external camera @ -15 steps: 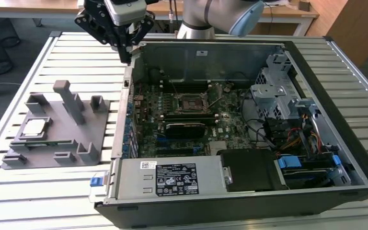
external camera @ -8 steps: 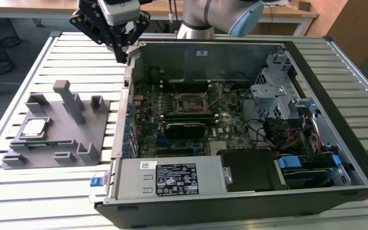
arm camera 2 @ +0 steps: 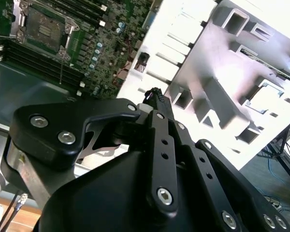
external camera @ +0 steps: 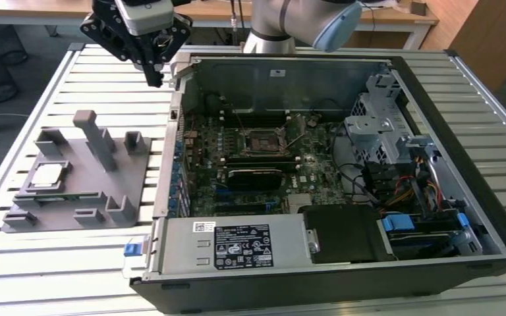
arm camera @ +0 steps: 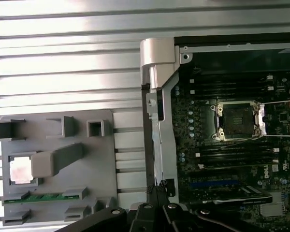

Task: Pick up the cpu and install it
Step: 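Reach for the cpu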

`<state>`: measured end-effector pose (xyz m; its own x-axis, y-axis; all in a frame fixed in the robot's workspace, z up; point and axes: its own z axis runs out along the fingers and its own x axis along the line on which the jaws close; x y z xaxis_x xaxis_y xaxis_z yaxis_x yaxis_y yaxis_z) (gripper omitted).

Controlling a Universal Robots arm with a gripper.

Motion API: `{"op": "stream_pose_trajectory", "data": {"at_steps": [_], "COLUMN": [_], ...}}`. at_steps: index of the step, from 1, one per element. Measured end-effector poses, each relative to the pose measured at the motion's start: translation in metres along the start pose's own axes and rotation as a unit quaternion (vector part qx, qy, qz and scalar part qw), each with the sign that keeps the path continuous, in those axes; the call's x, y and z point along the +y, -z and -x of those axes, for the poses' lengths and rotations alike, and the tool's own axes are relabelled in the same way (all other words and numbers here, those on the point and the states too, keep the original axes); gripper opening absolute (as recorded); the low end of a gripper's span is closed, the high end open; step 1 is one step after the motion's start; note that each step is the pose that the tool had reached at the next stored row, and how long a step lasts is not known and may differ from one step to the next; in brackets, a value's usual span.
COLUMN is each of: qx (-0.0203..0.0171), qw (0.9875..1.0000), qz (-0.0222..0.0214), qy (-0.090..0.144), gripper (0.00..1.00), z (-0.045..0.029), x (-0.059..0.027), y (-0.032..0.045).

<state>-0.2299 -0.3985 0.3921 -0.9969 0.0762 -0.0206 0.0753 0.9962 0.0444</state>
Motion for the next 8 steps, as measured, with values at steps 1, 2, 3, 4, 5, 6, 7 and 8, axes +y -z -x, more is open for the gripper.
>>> {"op": "stream_pose_trajectory", "data": {"at_steps": [1, 2, 3, 4, 5, 6, 7, 8], "qx": [0.0013, 0.0025, 0.0036, 0.0047, 0.0058, 0.0068, 0.0078, 0.0088], "qw": [1.0000, 1.0000, 1.0000, 1.0000, 1.0000, 1.0000, 1.0000, 1.0000], "qz": [0.0000, 0.0001, 0.0002, 0.0002, 0.0003, 0.0004, 0.0006, 0.0007], "qy": [0.000, 0.000, 0.000, 0.000, 0.000, 0.000, 0.000, 0.000], "gripper": [0.11, 0.11, 0.11, 0.11, 0.11, 0.11, 0.11, 0.11], "z": [-0.0021, -0.0043, -0.0065, -0.0089, -0.0111, -0.0134, -0.0157, -0.0178], "x": [-0.0001, -0.0002, -0.0003, -0.0005, -0.0007, -0.0008, -0.0010, -0.0011], "y": [0.0001, 0.0001, 0.0001, 0.0001, 0.0001, 0.0001, 0.0001, 0.0002]}}
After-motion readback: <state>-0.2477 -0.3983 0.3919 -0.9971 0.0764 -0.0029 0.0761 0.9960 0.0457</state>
